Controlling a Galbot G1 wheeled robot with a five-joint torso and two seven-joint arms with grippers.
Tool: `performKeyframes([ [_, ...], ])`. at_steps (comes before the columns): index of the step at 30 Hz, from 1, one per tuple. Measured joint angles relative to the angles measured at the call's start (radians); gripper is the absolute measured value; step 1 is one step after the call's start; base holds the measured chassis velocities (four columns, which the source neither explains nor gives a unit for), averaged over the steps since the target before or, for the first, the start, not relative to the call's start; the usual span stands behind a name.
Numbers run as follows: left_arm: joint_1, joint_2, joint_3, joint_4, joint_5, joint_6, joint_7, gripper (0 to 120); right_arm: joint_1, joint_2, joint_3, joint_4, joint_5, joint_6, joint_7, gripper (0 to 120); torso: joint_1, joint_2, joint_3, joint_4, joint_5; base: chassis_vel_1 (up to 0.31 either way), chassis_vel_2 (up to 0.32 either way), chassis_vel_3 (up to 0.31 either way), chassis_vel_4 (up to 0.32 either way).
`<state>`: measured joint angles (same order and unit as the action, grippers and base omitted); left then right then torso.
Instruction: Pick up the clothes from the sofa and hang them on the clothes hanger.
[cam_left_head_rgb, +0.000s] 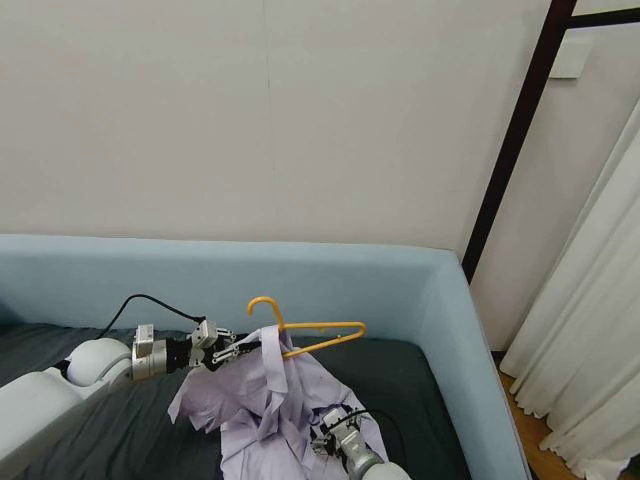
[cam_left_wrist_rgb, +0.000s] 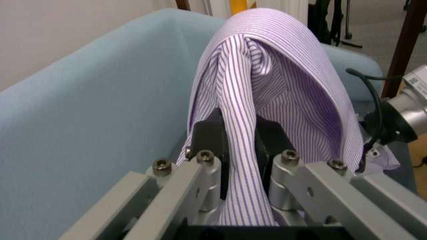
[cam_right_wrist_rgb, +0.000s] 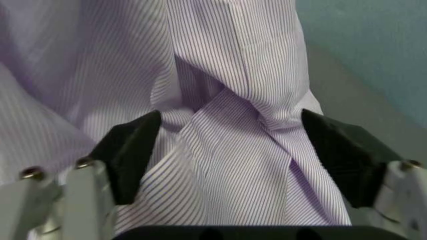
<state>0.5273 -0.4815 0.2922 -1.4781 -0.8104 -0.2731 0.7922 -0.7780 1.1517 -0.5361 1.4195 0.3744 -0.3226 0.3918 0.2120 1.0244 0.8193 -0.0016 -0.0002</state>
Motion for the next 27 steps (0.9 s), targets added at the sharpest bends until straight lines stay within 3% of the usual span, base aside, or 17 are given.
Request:
performKeyframes([
  [11,0.005,0.000,-0.013,0.001,0.000,0.000,0.004,8,0.024,0.054,-0.055,-0.027,0.003,-0.129,0.091,79,0.000,0.000,0.000,0.0000,0.0000,0.000,0.000,0.000,0.000],
  [18,0.007,-0.002,-0.014,0.000,0.001,0.000,0.005,8,0.059,0.076,-0.073,-0.051,0.014,-0.149,0.117,79,0.000,0.000,0.000,0.0000,0.0000,0.000,0.000,0.000,0.000],
  [27,0.009,-0.004,-0.027,0.009,0.000,-0.003,0.012,8,0.100,0.135,-0.058,-0.081,0.145,-0.189,0.207,80,0.000,0.000,0.000,0.0001,0.0000,0.000,0.000,0.000,0.000],
])
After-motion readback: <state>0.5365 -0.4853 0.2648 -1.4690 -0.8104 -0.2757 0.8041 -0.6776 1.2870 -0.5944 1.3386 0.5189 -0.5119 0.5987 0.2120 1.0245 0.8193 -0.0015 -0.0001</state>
